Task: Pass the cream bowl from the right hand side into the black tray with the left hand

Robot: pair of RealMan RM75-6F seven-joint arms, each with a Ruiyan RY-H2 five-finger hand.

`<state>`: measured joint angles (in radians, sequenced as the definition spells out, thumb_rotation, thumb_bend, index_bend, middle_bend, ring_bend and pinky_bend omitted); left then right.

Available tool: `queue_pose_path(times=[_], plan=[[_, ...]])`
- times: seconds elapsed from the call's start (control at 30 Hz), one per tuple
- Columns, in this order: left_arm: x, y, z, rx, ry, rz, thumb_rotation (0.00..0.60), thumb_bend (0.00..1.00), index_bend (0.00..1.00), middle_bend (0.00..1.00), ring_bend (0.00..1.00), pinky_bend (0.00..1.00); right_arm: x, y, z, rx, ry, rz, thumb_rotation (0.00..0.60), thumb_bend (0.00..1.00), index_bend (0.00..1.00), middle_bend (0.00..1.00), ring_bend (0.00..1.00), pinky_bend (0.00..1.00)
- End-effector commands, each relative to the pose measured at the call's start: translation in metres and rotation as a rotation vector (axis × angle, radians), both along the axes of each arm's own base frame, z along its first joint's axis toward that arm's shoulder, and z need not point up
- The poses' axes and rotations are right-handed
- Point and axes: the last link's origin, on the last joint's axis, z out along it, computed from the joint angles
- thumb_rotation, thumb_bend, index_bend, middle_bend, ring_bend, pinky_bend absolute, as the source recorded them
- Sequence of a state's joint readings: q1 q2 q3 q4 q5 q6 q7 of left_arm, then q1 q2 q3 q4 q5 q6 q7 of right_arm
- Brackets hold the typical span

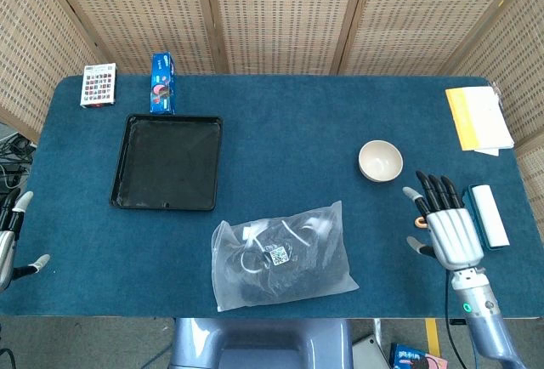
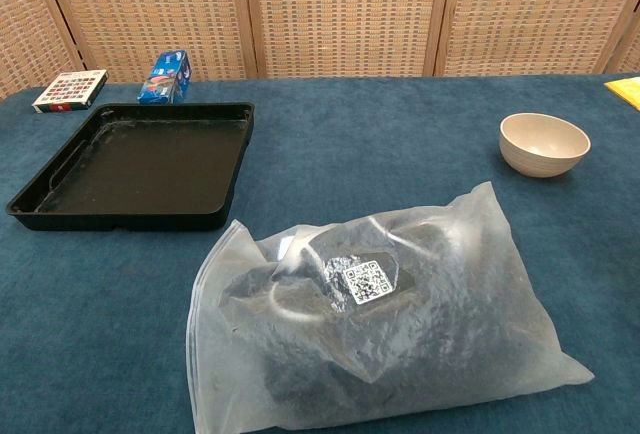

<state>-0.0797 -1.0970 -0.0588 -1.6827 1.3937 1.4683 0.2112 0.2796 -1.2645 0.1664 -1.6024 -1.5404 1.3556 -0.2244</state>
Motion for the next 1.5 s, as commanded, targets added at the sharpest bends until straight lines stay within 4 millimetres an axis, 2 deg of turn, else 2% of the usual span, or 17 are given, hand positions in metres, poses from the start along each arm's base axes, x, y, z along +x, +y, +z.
queue_pose_path(times=[0.03,0.2,0.37,0.53,0.73,1.1,1.5], plan=[[-0.003,0.001,-0.001,-0.003,0.01,0.012,0.6,0.0,0.0,0.0,0.0,0.0,0.029,-0.039,-0.016,0.022,0.015,0.038,0.6,0.15,0.33,0.03,0.0,0.06],[-0.006,0.005,-0.001,0.001,0.013,0.029,0.6,0.0,0.0,0.0,0.0,0.0,0.042,-0.076,-0.033,0.061,0.047,0.014,0.6,0.15,0.38,0.07,0.0,0.11],[-0.009,0.007,-0.002,0.0,0.021,0.039,0.6,0.0,0.0,0.0,0.0,0.0,0.044,-0.103,-0.046,0.089,0.086,-0.028,0.6,0.15,0.41,0.09,0.0,0.14],[-0.01,0.009,-0.004,-0.004,0.025,0.042,0.6,0.0,0.0,0.0,0.0,0.0,0.04,-0.125,-0.057,0.098,0.095,-0.074,0.6,0.18,0.46,0.13,0.03,0.17],[-0.009,0.011,-0.006,-0.008,0.028,0.044,0.6,0.0,0.0,0.0,0.0,0.0,0.026,-0.149,-0.064,0.087,0.119,-0.134,0.6,0.22,0.49,0.15,0.04,0.19],[-0.011,0.015,-0.01,-0.021,0.031,0.05,0.6,0.0,0.0,0.0,0.0,0.0,-0.005,-0.155,-0.069,0.092,0.142,-0.219,0.6,0.23,0.51,0.16,0.05,0.21],[-0.01,0.016,-0.012,-0.028,0.034,0.046,0.6,0.0,0.0,0.0,0.0,0.0,-0.015,-0.155,-0.073,0.1,0.162,-0.238,0.6,0.25,0.54,0.17,0.05,0.21]])
